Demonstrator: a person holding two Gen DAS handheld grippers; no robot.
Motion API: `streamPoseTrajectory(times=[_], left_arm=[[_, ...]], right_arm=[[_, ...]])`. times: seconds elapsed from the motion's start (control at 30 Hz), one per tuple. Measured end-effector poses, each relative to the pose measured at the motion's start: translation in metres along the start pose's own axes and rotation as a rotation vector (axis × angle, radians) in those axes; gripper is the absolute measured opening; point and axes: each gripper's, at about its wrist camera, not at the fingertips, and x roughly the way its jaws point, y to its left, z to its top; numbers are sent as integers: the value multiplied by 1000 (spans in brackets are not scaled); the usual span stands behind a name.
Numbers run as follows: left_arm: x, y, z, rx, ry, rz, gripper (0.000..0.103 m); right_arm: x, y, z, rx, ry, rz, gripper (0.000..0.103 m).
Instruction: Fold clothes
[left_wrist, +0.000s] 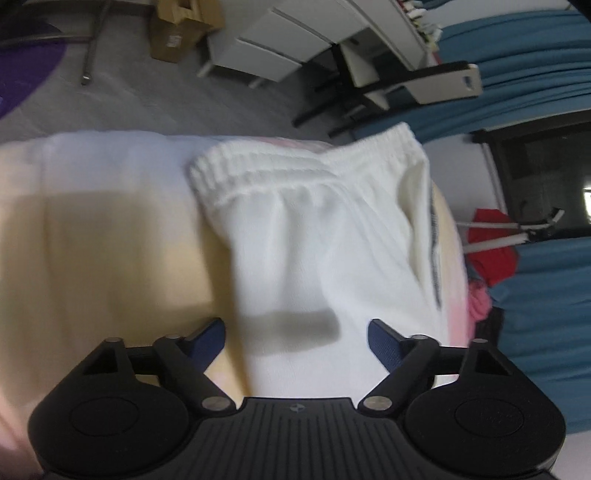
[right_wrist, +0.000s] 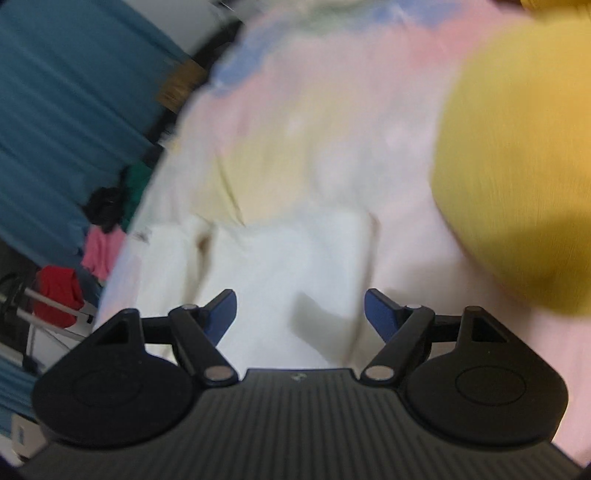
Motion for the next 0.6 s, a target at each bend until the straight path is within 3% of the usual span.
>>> streamPoseTrajectory(times=[0.13, 0.2, 0.27, 0.33, 0.37, 0.47, 0.6], left_arm=[[6, -3, -5, -3, -3, -80, 65], [8, -2, -5, -17, -10, -100, 56], [9, -1, -5, -27, -20, -111, 47], [11, -2, -5, -30, -34, -104, 31], [12, -3, -5, -31, -42, -100, 18], [13, -4, -7, -32, -72, -95, 14], [3, -12, -14, -10, -129, -97, 8]], right_arm=[[30, -15, -6, 125, 103, 25, 78], [39, -16, -4, 156, 101, 70, 68], [40, -6, 2, 111, 55, 86, 35], [39, 3, 9, 27, 6, 112, 17], [39, 7, 11, -2, -8, 113, 10], [38, 11, 12, -19, -31, 120, 7], [18, 14, 18, -53, -134, 137, 6]])
